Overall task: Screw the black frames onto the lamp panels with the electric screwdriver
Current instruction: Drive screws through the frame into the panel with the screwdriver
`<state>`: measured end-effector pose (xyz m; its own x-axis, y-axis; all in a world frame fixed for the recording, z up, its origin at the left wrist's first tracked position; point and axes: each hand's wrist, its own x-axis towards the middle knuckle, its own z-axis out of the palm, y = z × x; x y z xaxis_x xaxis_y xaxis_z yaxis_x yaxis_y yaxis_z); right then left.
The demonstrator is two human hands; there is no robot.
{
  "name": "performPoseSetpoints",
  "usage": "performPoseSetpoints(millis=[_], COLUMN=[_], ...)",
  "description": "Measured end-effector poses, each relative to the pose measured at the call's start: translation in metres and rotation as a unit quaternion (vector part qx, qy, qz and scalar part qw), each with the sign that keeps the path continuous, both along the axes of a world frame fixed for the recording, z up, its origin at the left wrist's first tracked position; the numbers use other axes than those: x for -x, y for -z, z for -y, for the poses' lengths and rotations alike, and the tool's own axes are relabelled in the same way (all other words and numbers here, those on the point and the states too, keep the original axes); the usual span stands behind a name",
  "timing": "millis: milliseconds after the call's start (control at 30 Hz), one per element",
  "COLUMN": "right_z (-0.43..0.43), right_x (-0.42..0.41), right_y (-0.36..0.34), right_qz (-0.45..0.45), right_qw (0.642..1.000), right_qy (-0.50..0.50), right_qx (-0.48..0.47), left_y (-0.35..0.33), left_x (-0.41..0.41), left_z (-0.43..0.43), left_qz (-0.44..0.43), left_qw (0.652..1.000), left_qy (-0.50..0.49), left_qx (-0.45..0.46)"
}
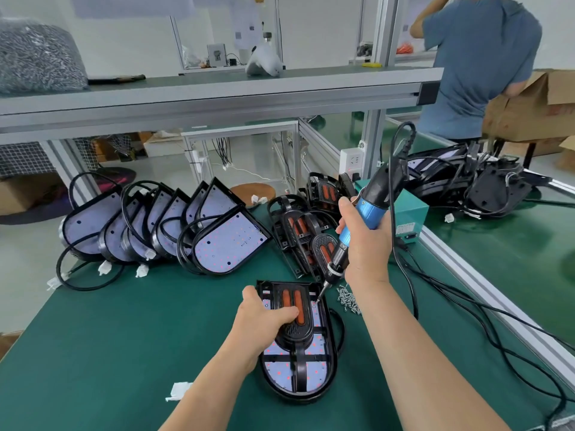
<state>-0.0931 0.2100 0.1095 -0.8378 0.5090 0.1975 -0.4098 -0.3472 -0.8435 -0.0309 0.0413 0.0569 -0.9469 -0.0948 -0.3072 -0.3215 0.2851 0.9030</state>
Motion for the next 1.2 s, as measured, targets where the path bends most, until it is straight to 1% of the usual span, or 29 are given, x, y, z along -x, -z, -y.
performPoseSetpoints(millis=[133, 233, 367, 500, 633, 833, 1000, 1200], right_z=[0.002, 0.002, 0.003, 0.006, 0.007, 0.011, 0.017, 0.016], right_x=[-0.001, 0.001, 0.005, 0.008, 0.01, 0.013, 0.017, 0.025], right_y=[0.0, -0.008, -0.011, -0.007, -0.003, -0.002, 0.0, 0.003], right_qz=[0.019, 0.002, 0.011, 0.032, 0.036, 0.049, 0.068, 0.042], right_qw=[1.0, 1.0, 0.999, 0.999, 0.999, 0.997, 0.993, 0.994], right_qy=[-0.005, 0.016, 0.017, 0.013, 0.006, -0.01, -0.017, -0.018], right_qx=[0.002, 0.004, -0.029, -0.041, -0.035, -0.053, -0.092, -0.094], left_y=[0.0, -0.002, -0.001, 0.0, 0.001, 0.004, 0.006, 0.013], left_x=[-0.001, -0.005, -0.006, -0.008, -0.007, -0.007, -0.007, -0.006], left_z=[-0.003, -0.004, -0.002, -0.002, -0.002, 0.0, 0.0, 0.001], left_qz=[-0.009, -0.016, -0.017, -0.021, -0.024, -0.026, -0.037, -0.053], left_qw=[1.0, 0.999, 0.999, 0.997, 0.997, 0.997, 0.997, 0.994], left_qy=[-0.018, -0.024, -0.026, -0.028, -0.03, -0.027, -0.023, -0.023], left_qx=[-0.02, -0.029, -0.045, -0.063, -0.066, -0.066, -0.071, -0.092])
